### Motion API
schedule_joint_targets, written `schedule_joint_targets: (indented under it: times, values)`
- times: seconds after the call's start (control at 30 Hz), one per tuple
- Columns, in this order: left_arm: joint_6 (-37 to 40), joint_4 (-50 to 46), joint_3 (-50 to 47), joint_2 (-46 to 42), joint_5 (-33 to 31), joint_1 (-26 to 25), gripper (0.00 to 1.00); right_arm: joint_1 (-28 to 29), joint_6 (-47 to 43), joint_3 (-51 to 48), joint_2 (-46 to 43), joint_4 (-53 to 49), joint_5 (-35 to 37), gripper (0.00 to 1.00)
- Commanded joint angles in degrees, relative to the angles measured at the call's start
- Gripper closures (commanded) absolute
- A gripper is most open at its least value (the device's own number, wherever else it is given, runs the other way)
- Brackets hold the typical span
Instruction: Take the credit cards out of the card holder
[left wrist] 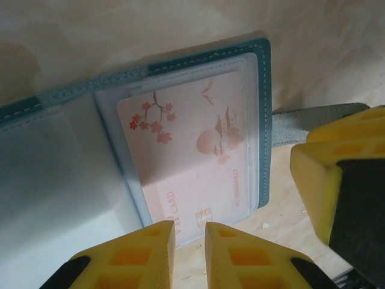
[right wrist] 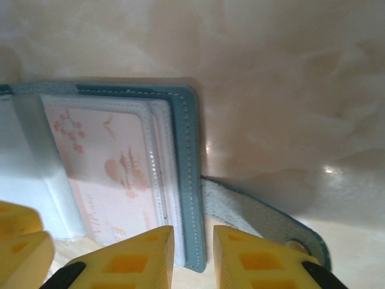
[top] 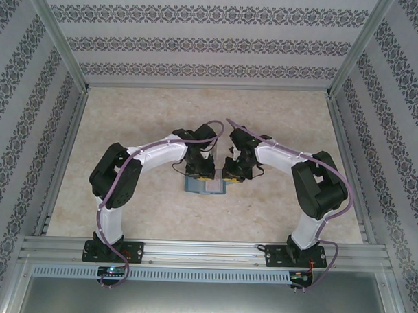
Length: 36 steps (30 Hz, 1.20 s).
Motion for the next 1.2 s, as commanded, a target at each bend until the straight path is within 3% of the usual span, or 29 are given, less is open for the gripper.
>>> schedule_joint_targets:
  times: [0.0, 1.17]
  values:
    - [-2.1, 4.2, -1.4, 1.3, 3.1, 1.4, 0.81, 0.8, 0.9, 0.6, -1.0, 1.2, -1.9, 0.75]
    - [-1.2, 3.2, -2.3, 4.0, 2.3, 3.0, 0.85, 2.4, 3.8, 1.7, 3.1, 6.2, -6.3, 0.76]
